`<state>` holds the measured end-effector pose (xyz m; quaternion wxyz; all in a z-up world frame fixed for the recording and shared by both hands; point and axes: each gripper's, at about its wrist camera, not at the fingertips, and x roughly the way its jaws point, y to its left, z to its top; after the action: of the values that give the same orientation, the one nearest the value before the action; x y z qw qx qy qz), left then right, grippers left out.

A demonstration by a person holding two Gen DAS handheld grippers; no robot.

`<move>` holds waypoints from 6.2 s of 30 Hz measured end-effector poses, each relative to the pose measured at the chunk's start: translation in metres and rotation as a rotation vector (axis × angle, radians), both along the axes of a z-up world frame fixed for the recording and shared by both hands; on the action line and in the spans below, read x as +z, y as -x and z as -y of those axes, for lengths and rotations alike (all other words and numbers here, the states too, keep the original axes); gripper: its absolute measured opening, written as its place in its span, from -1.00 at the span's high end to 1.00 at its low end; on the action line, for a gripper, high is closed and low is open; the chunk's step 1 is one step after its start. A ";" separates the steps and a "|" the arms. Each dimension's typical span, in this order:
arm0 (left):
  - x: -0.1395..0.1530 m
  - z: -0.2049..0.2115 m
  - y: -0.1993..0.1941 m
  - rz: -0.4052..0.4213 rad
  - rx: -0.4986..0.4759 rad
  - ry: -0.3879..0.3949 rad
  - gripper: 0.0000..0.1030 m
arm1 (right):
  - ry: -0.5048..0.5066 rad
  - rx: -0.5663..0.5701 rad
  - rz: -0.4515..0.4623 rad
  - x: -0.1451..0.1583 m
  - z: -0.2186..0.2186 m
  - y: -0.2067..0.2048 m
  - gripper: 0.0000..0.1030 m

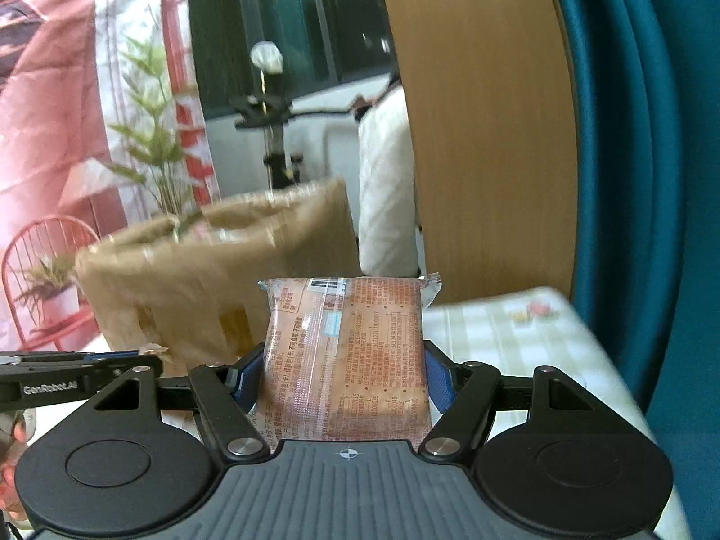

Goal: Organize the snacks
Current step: 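Carry both snacks over the box and open both tools, then move both tools back down to the snack pile, then grasp the cracker packet with the left tool while the right grasps the green pastry, then carry both packets over the box and open both tools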

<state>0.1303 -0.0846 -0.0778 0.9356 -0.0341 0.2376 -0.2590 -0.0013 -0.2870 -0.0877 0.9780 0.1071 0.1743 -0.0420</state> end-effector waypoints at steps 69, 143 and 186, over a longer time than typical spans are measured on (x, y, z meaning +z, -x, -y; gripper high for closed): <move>-0.009 -0.100 0.002 -0.268 0.166 -0.061 -0.02 | -0.004 0.153 -0.191 -0.010 -0.066 -0.058 -0.38; -0.075 -0.077 0.036 -0.247 0.213 -0.080 -0.01 | 0.123 0.070 -0.359 -0.140 -0.052 -0.066 -0.34; 0.017 -0.091 0.040 0.083 0.196 -0.006 0.05 | 0.121 0.108 0.054 0.023 -0.055 -0.016 0.05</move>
<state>0.0899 0.0063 -0.0604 0.9655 -0.0435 0.1951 -0.1669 0.0151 -0.2319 -0.0647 0.9878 0.0395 0.1505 0.0031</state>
